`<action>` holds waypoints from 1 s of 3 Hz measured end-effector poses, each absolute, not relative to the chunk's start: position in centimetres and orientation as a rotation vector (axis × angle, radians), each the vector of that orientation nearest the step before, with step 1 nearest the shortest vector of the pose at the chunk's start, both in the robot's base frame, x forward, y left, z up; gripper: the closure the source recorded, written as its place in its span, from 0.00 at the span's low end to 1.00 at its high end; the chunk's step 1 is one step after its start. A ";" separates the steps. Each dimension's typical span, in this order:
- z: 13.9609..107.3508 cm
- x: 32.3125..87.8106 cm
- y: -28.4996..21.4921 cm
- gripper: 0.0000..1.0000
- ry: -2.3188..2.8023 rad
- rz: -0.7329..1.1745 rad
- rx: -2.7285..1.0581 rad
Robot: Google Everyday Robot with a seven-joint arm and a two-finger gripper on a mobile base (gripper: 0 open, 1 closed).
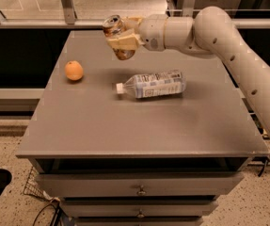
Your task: Place orange can upright
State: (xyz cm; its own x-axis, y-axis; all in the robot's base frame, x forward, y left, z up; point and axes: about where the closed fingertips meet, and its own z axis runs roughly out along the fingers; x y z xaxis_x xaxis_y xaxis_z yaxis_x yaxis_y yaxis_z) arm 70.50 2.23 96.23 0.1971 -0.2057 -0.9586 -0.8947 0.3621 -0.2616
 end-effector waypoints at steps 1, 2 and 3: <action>94.7 70.1 2.6 1.00 1.376 0.656 -1.133; 92.5 70.0 2.4 1.00 1.435 0.677 -1.112; 90.0 69.6 1.6 1.00 1.464 0.706 -1.053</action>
Offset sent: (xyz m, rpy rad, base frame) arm -0.0055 -0.0072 -0.0662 -0.0476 0.1755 -0.0707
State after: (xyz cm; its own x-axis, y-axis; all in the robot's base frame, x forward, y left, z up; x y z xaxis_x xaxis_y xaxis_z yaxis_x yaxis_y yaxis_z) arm 69.62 1.57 89.98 0.0440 -0.2175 -0.9751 -0.8986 0.4179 -0.1338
